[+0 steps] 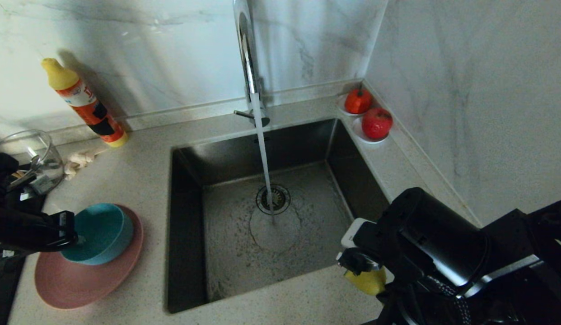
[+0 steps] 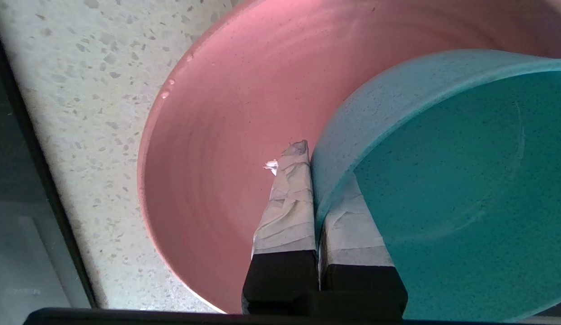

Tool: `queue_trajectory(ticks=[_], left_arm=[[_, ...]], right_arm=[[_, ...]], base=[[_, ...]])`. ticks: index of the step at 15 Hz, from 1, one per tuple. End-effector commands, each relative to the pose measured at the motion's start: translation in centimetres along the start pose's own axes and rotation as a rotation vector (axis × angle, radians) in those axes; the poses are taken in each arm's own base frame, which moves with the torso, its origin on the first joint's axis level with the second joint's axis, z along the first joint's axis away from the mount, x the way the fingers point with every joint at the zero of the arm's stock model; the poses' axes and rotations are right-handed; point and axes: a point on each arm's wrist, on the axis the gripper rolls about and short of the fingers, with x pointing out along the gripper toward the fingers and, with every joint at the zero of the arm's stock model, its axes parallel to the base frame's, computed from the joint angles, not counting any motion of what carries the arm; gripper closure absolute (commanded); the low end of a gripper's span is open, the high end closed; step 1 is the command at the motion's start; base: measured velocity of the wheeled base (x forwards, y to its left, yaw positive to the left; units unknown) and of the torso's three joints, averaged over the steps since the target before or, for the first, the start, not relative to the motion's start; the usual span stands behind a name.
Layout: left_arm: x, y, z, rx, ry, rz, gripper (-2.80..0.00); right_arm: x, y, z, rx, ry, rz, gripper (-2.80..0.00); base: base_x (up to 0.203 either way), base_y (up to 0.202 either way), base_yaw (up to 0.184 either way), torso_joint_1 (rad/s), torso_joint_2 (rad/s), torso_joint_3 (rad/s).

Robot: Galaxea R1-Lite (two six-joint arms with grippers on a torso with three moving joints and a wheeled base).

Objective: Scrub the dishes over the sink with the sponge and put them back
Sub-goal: Pick up a bowl and the sponge

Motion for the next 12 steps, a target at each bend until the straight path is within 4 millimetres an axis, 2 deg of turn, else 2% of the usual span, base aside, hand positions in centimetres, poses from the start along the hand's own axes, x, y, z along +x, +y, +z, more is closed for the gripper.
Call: queue_trajectory(ticks=[1,4,6,12], left_arm=[[-1.4,-0.3,0.0,0.006,-0.036,-0.001,0.00],[-4.3,-0.9,-0.1,0.016,-0.071,-0.004,0.00],[-7.1,-1.6,0.0,0.024,-0.085,-0.017,0.00],[-12.0,-2.7,-0.1,0.056,-0.184,-0.024,0.00]], right_arm=[[-0.1,0.0,0.0,0.000,-0.001,0.000,0.00],[-0.3,0.0,0.0,0.000,-0.009,0.001,0.00],[-0.4,0.2,0.0,-0.005,-0.012,0.006,0.00],[-0.5,0.3,0.0,-0.008,-0.016,0.012,0.00]], base=[[0.000,0.000,0.000,0.000,0.00,0.000],[0.000,0.000,0.000,0.000,0.00,0.000],[0.000,0.000,0.000,0.000,0.00,0.000],[0.000,0.000,0.000,0.000,0.00,0.000]])
